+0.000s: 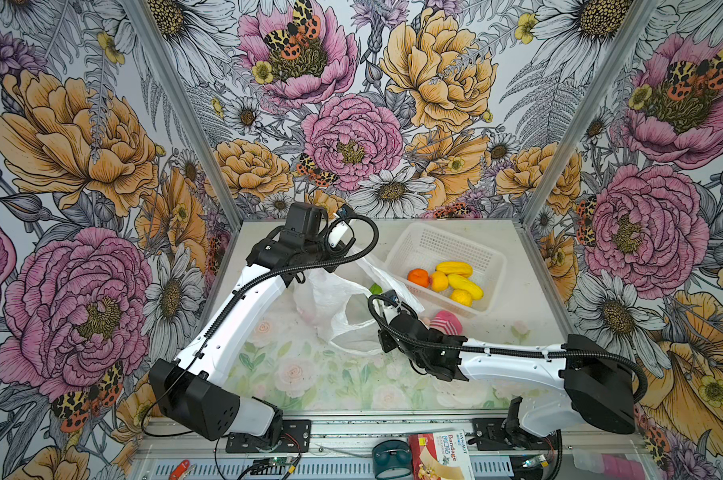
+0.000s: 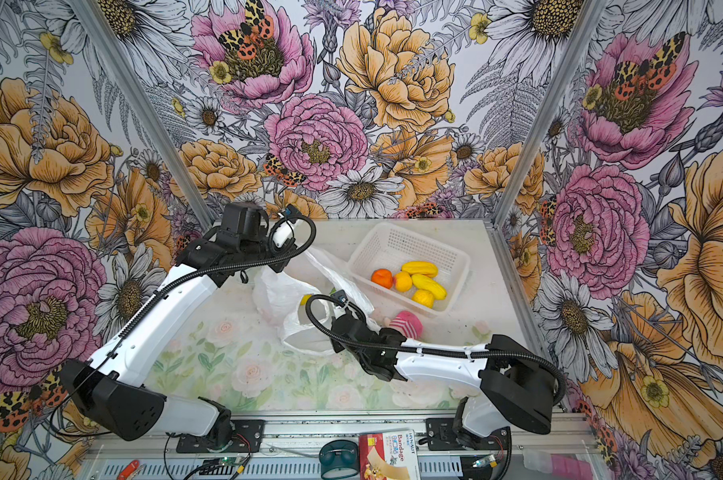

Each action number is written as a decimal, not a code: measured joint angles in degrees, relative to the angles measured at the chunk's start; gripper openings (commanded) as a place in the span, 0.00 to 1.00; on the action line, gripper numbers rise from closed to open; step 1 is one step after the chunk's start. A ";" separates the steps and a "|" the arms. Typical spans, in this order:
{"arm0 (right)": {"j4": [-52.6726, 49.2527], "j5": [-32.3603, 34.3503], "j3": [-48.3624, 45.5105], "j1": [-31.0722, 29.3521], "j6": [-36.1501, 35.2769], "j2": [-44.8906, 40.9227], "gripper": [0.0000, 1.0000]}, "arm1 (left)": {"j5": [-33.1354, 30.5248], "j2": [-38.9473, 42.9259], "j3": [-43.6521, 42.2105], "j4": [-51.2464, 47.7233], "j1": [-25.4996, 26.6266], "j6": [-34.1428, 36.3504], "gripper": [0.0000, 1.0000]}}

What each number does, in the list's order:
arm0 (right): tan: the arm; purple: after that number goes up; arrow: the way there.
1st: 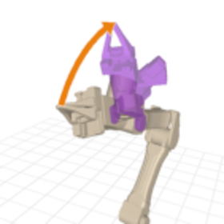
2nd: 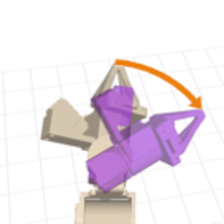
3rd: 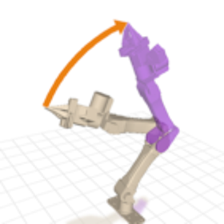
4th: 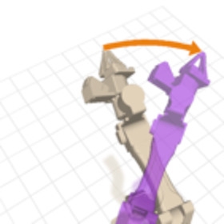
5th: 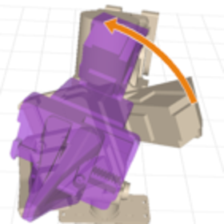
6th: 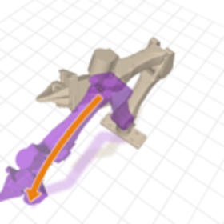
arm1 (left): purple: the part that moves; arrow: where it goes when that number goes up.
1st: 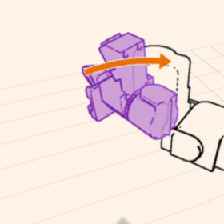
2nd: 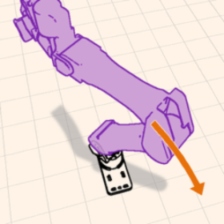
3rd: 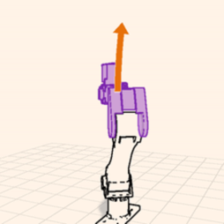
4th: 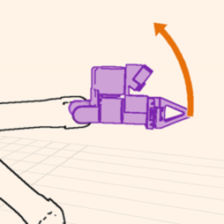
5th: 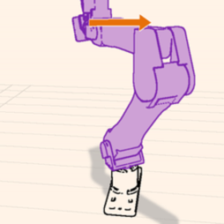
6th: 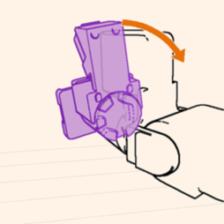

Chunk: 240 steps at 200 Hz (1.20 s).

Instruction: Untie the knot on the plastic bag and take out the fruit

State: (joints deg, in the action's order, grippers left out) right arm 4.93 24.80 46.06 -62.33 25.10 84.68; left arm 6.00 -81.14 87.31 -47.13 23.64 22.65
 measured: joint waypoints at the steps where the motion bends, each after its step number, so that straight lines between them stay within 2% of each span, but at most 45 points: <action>1: -0.02 -0.02 0.22 0.00 0.17 0.22 0.30 | 0.00 0.02 0.00 -0.02 0.00 0.00 0.00; 43: -2.95 -0.09 7.63 0.02 1.22 7.69 0.40 | 0.00 0.09 0.00 -0.02 0.79 0.00 0.00; 101: -8.61 2.91 14.51 3.58 5.97 17.75 0.71 | 0.00 0.50 0.00 -0.02 1.03 0.00 0.00; 142: -10.08 7.67 19.26 6.86 9.09 24.70 0.80 | 0.02 0.92 0.00 -0.02 1.42 0.00 0.00; 194: -10.75 9.51 22.23 9.55 11.80 31.95 0.80 | 0.02 0.92 0.00 -0.02 1.55 0.00 0.00; 213: -11.13 9.49 22.38 10.27 12.46 33.03 0.73 | 0.02 0.92 0.00 -0.04 1.55 0.00 0.00; 240: -11.17 9.44 22.64 10.67 12.85 33.11 0.58 | 0.02 0.92 0.00 -0.02 1.53 0.00 0.00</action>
State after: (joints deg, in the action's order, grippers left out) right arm -6.24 34.24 68.71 -51.66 37.95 117.80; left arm 6.02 -80.23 87.31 -47.16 25.17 22.65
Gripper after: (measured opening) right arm 0.634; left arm 0.045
